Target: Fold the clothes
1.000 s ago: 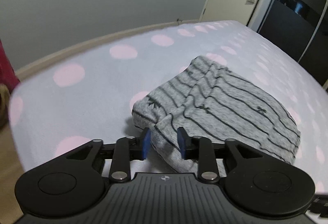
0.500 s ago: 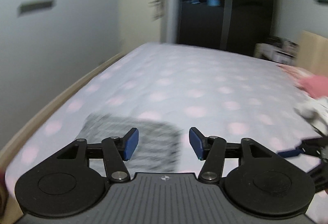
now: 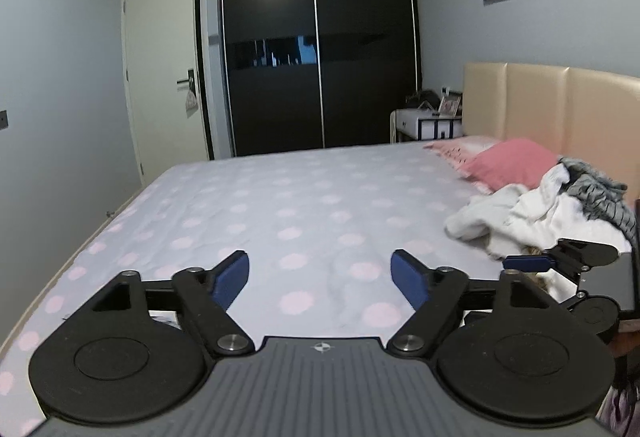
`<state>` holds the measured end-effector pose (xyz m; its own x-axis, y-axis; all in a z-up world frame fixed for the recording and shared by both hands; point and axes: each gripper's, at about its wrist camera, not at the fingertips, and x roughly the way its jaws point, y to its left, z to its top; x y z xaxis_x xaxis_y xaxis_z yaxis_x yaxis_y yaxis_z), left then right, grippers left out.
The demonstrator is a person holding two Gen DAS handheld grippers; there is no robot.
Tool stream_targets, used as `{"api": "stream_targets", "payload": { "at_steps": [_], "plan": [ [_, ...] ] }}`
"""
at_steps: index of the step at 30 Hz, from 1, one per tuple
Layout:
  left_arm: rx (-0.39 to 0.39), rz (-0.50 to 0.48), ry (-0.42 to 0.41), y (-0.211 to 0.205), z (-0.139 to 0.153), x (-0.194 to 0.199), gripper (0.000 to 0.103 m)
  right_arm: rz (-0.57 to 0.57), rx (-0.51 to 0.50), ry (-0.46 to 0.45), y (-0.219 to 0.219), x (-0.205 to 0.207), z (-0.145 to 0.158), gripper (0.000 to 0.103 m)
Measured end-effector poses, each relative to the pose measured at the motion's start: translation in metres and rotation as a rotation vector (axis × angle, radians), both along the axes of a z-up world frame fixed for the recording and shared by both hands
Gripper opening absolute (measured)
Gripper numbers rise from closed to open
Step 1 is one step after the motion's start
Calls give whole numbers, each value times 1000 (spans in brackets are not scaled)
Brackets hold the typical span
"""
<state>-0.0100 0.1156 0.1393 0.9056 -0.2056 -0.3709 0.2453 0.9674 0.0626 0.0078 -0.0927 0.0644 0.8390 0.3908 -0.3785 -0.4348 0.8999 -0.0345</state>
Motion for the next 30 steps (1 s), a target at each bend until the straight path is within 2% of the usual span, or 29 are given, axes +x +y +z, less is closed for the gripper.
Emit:
{"api": "stream_targets", "payload": {
  "at_steps": [3, 9, 14, 18, 21, 25, 30],
  "plan": [
    [-39, 9, 4, -30, -13, -4, 79, -79, 22, -32, -26, -17, 4, 92],
    [-49, 42, 8, -85, -49, -17, 80, -246, 59, -51, -73, -47, 1, 92],
    [-96, 39, 30, -103, -82, -30, 80, -414, 118, -39, -98, -66, -13, 92],
    [-113, 40, 65, -105, -109, -33, 80, -552, 148, -53, -101, -78, -28, 93],
    [-119, 40, 79, -101, -127, -29, 80, -587, 149, -45, -95, -83, -39, 93],
    [-58, 64, 42, -105, -153, -17, 80, -631, 165, -64, -87, -83, -53, 94],
    [-72, 97, 103, -106, -176, 5, 80, -608, 135, -76, -78, -72, -73, 96]
  ]
}}
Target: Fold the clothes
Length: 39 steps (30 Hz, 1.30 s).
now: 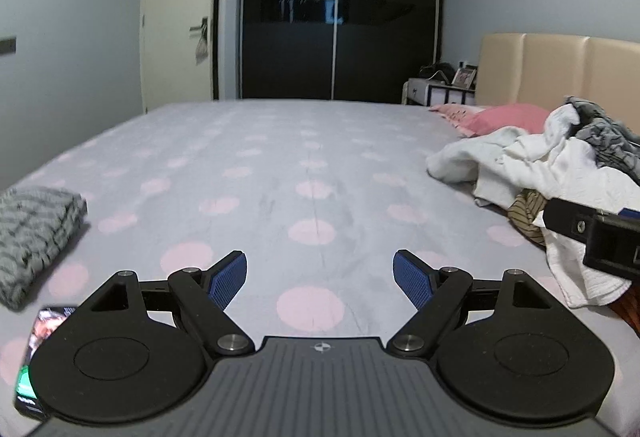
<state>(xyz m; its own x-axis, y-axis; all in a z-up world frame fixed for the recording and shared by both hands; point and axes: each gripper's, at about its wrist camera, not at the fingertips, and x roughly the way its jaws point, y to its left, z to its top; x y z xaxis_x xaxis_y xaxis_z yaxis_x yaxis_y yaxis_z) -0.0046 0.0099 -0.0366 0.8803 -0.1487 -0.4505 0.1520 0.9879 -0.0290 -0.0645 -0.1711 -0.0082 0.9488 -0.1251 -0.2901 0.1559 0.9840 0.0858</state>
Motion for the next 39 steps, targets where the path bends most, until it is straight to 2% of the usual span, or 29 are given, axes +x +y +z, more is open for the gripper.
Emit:
{"api": "stream_targets", "payload": {
  "at_steps": [9, 13, 27, 39],
  "plan": [
    [3, 34, 45, -5, -16, 18, 80, 73, -52, 56, 1, 28, -30, 97],
    [39, 18, 51, -14, -21, 21, 80, 99, -96, 67, 1, 31, -38, 97],
    [86, -9, 78, -27, -25, 19, 80, 93, -52, 93, -10, 38, -42, 98],
    [93, -13, 37, -29, -14, 9, 80, 101, -54, 61, -11, 31, -37, 98]
  ]
}}
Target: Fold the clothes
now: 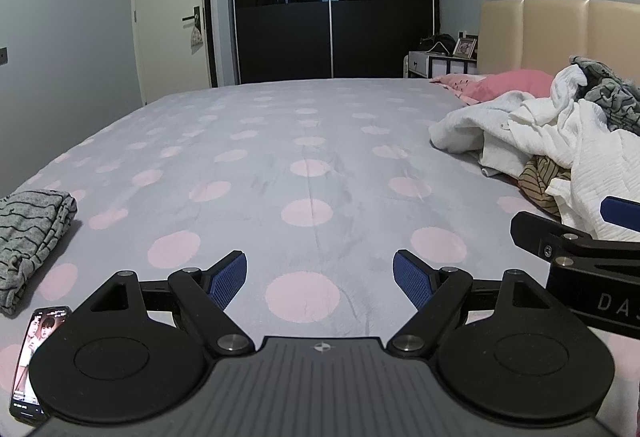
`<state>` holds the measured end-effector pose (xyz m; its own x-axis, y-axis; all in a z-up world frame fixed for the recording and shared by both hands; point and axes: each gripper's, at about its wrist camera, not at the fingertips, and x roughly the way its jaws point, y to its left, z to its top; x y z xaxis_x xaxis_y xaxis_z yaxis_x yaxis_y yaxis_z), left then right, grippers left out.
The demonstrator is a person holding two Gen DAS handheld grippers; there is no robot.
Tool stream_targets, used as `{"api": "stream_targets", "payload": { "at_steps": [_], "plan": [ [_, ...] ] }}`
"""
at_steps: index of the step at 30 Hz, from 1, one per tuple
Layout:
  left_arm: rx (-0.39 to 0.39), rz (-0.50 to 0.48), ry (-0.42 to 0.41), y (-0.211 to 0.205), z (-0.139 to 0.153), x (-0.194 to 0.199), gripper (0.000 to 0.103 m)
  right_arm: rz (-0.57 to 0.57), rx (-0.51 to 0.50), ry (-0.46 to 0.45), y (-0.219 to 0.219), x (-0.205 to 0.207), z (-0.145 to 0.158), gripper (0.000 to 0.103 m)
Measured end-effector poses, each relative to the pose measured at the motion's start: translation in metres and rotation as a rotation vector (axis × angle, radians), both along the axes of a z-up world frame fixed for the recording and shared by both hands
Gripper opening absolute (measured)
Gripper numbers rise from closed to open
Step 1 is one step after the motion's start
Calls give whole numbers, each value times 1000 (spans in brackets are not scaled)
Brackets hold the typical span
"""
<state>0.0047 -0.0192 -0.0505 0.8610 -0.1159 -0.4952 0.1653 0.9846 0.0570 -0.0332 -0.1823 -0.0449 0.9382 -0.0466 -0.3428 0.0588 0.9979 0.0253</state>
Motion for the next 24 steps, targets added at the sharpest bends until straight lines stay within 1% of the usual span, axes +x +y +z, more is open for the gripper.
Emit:
{"api": "stream_targets", "payload": {
  "at_steps": [13, 24],
  "plan": [
    [-2, 16, -18, 4, 5, -2, 80, 19, -18, -23, 5, -3, 3, 98],
    [20, 21, -40, 4, 6, -3, 81, 25, -18, -19, 7, 0, 2, 98]
  ]
}}
